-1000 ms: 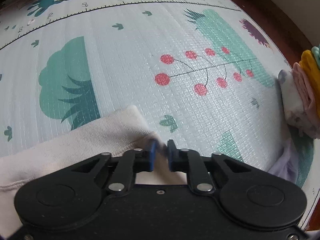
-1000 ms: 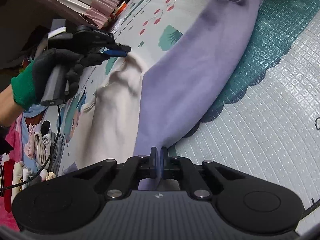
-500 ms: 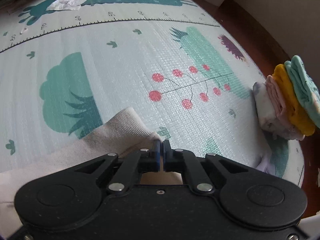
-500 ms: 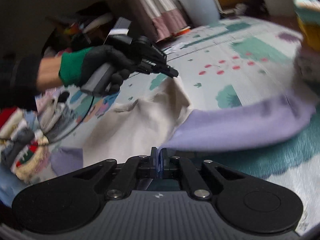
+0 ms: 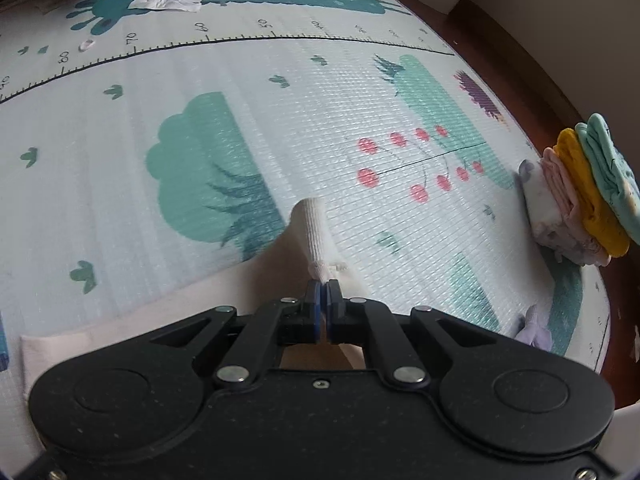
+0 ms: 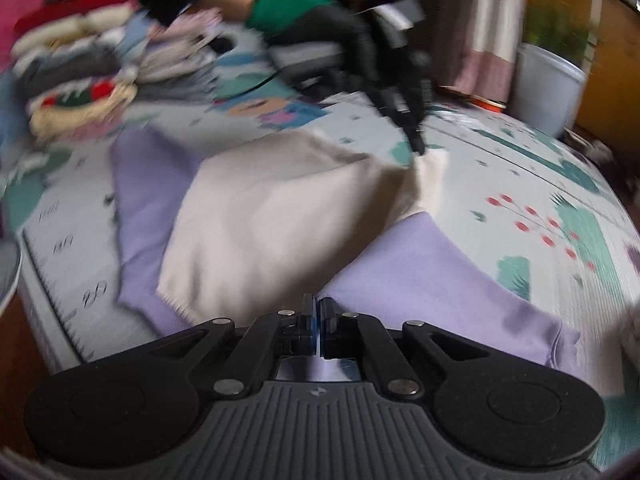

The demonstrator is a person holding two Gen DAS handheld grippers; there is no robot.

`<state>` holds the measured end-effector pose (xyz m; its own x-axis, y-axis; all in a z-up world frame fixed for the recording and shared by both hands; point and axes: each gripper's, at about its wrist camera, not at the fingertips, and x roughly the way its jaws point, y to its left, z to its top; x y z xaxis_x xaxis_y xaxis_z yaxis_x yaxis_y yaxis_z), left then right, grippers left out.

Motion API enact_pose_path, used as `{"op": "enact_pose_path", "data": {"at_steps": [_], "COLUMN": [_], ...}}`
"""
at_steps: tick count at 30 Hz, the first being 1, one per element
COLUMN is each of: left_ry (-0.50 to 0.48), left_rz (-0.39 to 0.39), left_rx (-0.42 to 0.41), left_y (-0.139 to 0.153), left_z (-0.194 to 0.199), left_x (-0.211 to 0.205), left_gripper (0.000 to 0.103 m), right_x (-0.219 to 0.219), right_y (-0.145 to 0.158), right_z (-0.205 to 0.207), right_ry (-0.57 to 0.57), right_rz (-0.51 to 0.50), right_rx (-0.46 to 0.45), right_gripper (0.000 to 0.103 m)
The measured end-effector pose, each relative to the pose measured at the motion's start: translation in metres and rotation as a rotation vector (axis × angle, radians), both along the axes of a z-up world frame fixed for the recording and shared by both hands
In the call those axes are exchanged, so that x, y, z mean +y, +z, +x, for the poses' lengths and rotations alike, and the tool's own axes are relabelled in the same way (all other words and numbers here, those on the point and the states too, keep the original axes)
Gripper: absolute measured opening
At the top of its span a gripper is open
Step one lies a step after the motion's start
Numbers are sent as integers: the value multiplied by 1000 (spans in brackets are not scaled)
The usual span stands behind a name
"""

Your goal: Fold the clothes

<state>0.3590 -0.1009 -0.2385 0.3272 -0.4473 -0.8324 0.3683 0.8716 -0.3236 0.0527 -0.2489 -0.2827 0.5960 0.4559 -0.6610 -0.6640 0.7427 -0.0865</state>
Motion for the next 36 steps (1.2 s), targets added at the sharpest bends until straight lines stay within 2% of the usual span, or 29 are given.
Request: {"op": "enact_pose_path", "data": {"at_steps": [11, 15, 22, 30, 33, 34, 36], "left_ry": [-39, -63, -99, -98, -97, -87, -48], "left_rz": [41, 86, 111, 37, 65, 90, 93], "left_rx": [-39, -60, -114, -110, -109, -104, -79], "left_y": [-1, -8, -16, -18, -22, -24, -28], "left_z": [-2, -6, -13, -14, -14, -14, -14], "left_x": [3, 0, -5, -9, -15, -16, -10], "left_gripper": [1, 1, 1, 1, 1, 1, 1], "right_x": [36, 38, 40, 36, 34, 35, 36], "right_y": [-19, -26, -33, -25, -27, -29, -31], "right_z": [-3, 1, 3, 1, 1, 3, 3], "right_ry": [140, 134, 131, 111, 103, 108, 116], "right_rz": [-72, -75, -58, -51, -60, -64, -68], "right_rx": [39, 81, 119, 102, 111, 123, 128], "right_gripper": [4, 4, 4, 4, 4, 4, 4]}}
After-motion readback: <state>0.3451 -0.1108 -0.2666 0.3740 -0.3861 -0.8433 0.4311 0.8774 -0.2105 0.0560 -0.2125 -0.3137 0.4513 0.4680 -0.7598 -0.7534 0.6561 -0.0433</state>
